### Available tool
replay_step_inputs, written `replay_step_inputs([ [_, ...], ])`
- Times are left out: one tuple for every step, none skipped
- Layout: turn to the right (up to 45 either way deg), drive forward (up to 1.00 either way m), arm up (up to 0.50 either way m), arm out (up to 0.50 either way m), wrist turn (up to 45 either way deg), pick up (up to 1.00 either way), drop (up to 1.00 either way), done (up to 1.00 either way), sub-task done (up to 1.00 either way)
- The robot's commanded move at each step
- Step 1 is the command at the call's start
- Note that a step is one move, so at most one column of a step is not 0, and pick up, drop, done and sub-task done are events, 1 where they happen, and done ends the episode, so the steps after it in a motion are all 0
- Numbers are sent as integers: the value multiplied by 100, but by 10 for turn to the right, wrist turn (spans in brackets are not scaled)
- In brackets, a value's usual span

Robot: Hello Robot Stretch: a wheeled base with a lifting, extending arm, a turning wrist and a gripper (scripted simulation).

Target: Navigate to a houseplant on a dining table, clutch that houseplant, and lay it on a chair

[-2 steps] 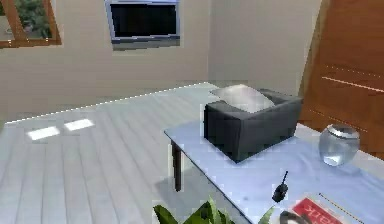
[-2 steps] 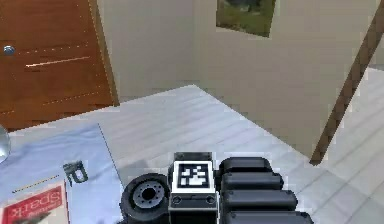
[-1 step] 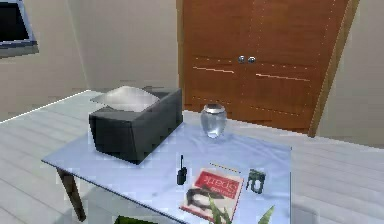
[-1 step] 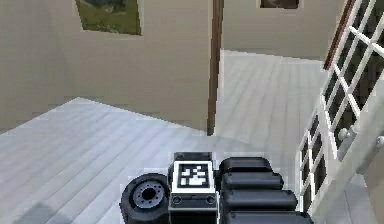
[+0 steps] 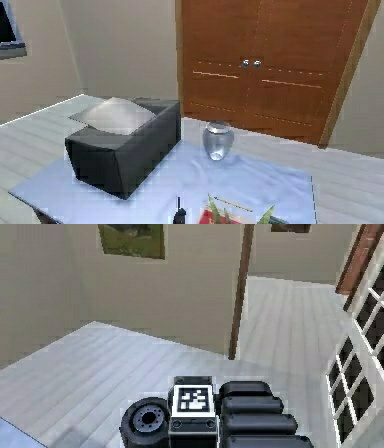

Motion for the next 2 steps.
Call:
replay_step_inputs([
  [-450,0,0,0,0,0,0,0,0],
  [-420,0,0,0,0,0,0,0,0],
])
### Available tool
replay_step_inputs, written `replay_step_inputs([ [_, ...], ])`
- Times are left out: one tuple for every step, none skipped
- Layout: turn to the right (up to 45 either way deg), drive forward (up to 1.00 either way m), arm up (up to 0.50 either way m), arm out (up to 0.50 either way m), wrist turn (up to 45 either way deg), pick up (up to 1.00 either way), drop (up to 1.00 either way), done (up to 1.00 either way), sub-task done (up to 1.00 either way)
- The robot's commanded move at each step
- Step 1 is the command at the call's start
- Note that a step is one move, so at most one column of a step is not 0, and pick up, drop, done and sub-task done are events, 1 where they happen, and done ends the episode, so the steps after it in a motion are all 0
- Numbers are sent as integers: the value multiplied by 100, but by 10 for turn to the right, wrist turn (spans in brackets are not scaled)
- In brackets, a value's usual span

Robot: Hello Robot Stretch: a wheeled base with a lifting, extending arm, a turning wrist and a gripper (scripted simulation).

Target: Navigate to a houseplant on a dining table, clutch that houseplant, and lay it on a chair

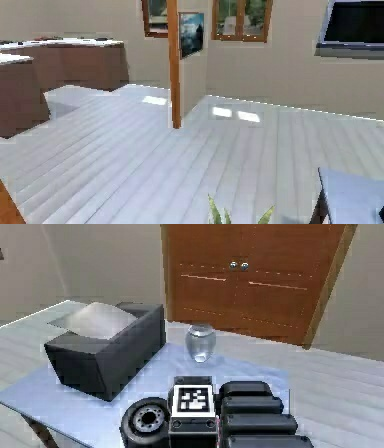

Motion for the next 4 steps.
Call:
replay_step_inputs([
  [450,0,0,0,0,0,0,0,0],
  [300,0,0,0,0,0,0,0,0],
  [-450,0,0,0,0,0,0,0,0],
  [-210,0,0,0,0,0,0,0,0],
])
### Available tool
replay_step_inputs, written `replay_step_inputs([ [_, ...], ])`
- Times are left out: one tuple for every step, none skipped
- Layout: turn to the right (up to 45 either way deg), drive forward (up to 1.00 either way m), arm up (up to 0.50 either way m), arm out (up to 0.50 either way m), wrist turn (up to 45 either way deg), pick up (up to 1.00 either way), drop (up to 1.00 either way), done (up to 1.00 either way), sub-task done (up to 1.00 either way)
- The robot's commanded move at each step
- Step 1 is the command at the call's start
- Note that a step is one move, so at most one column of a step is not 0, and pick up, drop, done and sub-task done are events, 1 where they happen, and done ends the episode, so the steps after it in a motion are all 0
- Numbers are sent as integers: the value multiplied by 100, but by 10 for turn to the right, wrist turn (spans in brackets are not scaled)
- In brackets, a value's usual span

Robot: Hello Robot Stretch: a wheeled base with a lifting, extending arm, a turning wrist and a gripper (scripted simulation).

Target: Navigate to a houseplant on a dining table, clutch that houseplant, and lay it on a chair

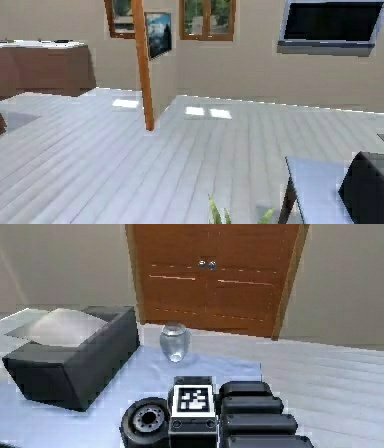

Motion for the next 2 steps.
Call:
replay_step_inputs([
  [450,0,0,0,0,0,0,0,0],
  [120,0,0,0,0,0,0,0,0],
])
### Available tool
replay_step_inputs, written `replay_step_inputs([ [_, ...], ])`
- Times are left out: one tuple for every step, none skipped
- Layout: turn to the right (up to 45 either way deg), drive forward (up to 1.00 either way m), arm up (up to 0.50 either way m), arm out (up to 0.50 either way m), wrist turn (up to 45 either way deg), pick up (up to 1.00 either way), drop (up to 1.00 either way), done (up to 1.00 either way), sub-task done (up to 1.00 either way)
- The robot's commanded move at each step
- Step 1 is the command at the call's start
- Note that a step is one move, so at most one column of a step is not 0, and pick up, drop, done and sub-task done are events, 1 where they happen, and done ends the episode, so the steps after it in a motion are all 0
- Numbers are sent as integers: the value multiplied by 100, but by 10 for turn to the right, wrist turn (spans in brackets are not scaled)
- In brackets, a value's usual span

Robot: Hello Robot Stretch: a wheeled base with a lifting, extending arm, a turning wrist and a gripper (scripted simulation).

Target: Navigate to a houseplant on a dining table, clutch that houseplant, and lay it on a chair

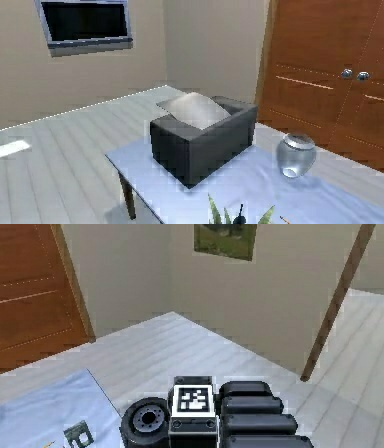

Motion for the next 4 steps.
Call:
replay_step_inputs([
  [30,0,0,0,0,0,0,0,0],
  [-450,0,0,0,0,0,0,0,0],
  [390,0,0,0,0,0,0,0,0],
  [0,5,0,0,0,0,0,0,0],
])
